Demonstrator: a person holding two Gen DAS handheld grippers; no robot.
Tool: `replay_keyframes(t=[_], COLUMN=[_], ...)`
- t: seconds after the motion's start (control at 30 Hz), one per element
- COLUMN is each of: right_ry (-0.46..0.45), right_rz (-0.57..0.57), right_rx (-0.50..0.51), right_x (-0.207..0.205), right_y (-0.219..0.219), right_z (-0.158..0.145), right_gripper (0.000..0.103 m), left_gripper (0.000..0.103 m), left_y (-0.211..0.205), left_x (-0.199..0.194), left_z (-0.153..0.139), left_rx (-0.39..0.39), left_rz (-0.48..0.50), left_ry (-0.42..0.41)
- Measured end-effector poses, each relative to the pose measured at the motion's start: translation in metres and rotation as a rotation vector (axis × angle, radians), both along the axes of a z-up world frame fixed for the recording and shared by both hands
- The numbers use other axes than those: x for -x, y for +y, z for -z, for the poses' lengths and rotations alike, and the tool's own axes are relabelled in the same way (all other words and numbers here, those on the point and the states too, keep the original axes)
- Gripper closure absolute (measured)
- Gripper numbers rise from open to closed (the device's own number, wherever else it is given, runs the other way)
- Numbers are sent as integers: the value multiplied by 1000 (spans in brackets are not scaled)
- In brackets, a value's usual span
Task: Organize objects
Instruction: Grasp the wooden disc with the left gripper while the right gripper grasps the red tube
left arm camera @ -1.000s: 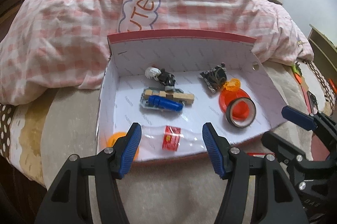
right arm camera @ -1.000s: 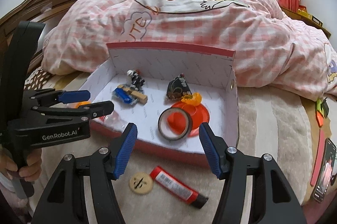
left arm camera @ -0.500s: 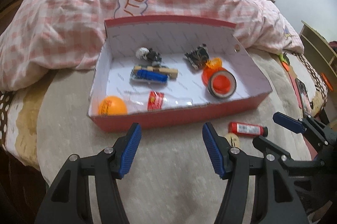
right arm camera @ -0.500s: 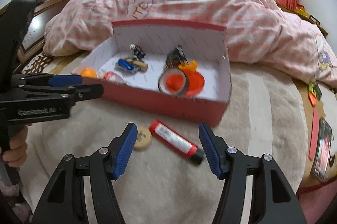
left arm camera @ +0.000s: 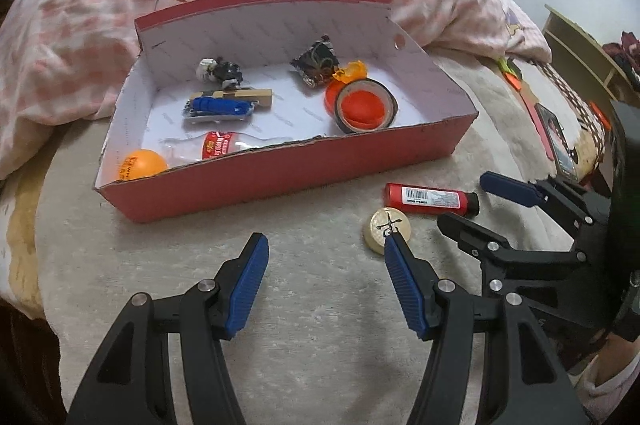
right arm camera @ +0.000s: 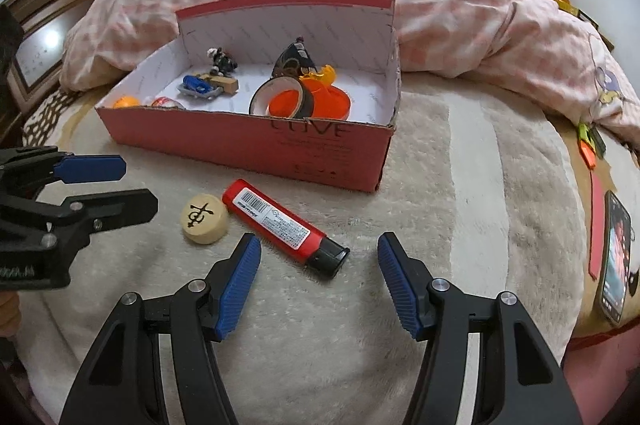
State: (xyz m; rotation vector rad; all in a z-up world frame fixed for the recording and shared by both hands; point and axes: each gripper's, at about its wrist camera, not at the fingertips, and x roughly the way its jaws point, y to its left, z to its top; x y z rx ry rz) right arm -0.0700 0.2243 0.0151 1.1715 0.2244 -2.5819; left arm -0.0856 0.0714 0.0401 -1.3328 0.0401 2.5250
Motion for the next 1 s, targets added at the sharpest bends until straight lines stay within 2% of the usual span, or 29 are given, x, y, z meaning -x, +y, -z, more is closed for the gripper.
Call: replay_keyframes(t=[0.13, 0.17, 0.2, 0.23, 0.43, 0.6, 0.73, 0.83, 1.0], right_ry=[-3, -4, -8, -8, -22, -52, -71, -68, -47], right_rz=[-44, -47, -50, -54, -66, -18, -6, -5, -28], right_rx=[-13, -11, -10, -9, -15, -24, 10, 13, -17], right_x=[5, 6, 7, 7, -1, -9, -9, -7, -3], right_y=[-6, -6, -7, -7, -2, 11, 19, 18, 10], right_z=[3, 4, 4, 4, 3, 2, 2, 1, 1], right_gripper=[43, 48, 59, 64, 72, 76, 76, 76, 73], left_gripper=[42, 42, 42, 42, 42, 42, 42, 42, 43], left_y=[1, 1, 3, 3, 12, 24, 38, 47, 48], left_x=[0, 1, 1, 1, 3, 5, 9, 12, 14], left_z=[1, 2, 3, 4, 10, 17, 21, 25, 25], left_rx=[-2, 0, 3, 4, 11, 25, 48, 104, 113], left_rz=[0, 1, 3, 5, 29, 51, 69, 74, 64], left_ry=[-2, -4, -6, -8, -23, -34, -20, 1, 5])
